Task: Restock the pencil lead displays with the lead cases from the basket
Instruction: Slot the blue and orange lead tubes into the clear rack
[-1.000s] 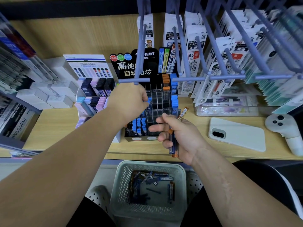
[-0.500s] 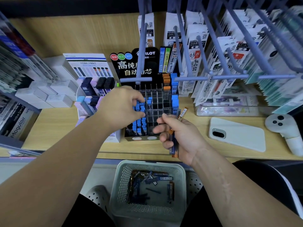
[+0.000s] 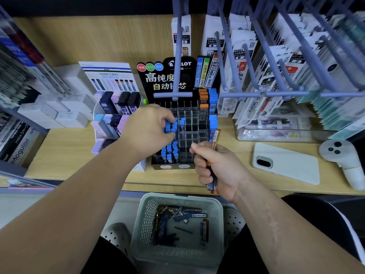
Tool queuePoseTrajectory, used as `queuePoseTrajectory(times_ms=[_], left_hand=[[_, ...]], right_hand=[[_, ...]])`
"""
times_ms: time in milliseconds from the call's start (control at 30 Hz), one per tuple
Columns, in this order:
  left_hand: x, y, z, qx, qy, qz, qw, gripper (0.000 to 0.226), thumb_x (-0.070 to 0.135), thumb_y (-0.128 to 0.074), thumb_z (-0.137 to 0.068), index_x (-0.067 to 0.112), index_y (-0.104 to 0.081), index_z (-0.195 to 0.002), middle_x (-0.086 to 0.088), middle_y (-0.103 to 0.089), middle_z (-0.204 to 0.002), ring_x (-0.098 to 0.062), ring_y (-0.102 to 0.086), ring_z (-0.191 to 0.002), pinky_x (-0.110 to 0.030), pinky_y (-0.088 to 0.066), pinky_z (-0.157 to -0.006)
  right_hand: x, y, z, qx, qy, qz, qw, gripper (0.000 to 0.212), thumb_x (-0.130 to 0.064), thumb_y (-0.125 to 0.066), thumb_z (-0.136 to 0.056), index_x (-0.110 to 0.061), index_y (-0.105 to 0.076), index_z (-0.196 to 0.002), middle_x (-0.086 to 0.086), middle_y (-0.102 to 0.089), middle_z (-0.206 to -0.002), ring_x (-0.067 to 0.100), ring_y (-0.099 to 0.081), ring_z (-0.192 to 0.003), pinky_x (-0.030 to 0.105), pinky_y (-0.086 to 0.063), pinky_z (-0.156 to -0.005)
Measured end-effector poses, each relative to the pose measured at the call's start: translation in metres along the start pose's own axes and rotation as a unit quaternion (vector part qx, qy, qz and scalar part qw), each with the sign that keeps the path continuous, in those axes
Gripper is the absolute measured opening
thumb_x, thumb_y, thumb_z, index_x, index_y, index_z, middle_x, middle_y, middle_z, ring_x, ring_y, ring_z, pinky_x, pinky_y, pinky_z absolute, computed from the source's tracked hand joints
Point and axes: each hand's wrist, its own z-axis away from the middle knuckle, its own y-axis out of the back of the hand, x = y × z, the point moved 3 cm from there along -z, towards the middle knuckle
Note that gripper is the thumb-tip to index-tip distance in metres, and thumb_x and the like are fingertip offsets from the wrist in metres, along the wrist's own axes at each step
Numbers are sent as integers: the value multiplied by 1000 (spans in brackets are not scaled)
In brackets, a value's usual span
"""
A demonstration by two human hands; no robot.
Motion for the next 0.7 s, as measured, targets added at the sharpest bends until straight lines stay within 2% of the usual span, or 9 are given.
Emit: queuePoseTrajectory(times_ms=[100, 167, 200, 267, 333, 400, 533, 700], left_hand=[[4, 7, 6, 33, 8, 42, 999, 19, 28, -81, -79, 20, -74, -94, 6, -58, -70, -7, -52, -66, -31, -49, -64], [15, 9, 12, 27, 60, 146, 987, 15, 32, -78, -84, 23, -75, -94, 5, -60, -67, -2, -49, -54, -22, -43, -58], [23, 8, 16, 3, 93, 217, 972, 14, 33, -77, -85, 24, -75, -96, 3, -61, -68, -1, -48, -51, -19, -42, -57], [37, 1, 23, -73, 140, 329, 931, 16, 30, -76, -86, 25, -75, -101, 0, -64, -74, -5, -52, -56, -21, -45, -61], [46, -4, 30, -127, 142, 366, 911, 13, 19, -76, -87, 20, -75, -100, -2, -65, -77, -12, -58, -61, -26, -48, -62], [45, -6, 34, -128, 144, 379, 905, 8, 10, -75, -86, 16, -76, -92, -2, -64, -71, -14, -58, -60, -25, -47, -59], [26, 2, 50, -83, 210, 396, 890, 6, 10, -77, -83, 11, -73, -80, 2, -62, -57, -9, -50, -44, -19, -39, -43], [1, 16, 78, -74, 255, 415, 870, 13, 8, -76, -84, 4, -68, -74, -13, -70, -68, -19, -55, -47, -25, -40, -44]], right_hand=[[0, -2, 1, -17, 1, 30, 999, 17, -26, -67, -95, -14, -55, -97, -4, -41, -59, 8, -31, -45, 19, -24, -38], [1, -4, 2, -35, -4, 53, 998, 17, -26, -68, -95, -15, -56, -88, -3, -39, -59, 8, -30, -45, 19, -22, -38], [1, -6, 3, -48, -9, 69, 996, 20, -27, -69, -94, -17, -56, -83, -3, -38, -59, 9, -29, -45, 19, -21, -38], [2, -9, 6, -83, -18, 109, 990, 25, -27, -69, -94, -19, -54, -76, -2, -35, -60, 9, -27, -44, 20, -19, -40], [3, -13, 9, -119, -28, 141, 982, 24, -26, -68, -95, -18, -53, -78, -2, -34, -59, 9, -27, -44, 20, -18, -40], [4, -14, 12, -138, -36, 156, 977, 25, -28, -71, -92, -19, -53, -76, -2, -35, -59, 9, -27, -44, 20, -18, -40], [2, -11, 12, -94, -24, 130, 987, 27, -31, -76, -85, -20, -53, -75, -3, -40, -59, 9, -27, -44, 21, -19, -40], [-2, -6, 11, -2, 30, 42, 999, 9, -18, -71, -91, -10, -67, -94, 3, -58, -66, 8, -32, -45, 18, -27, -38]])
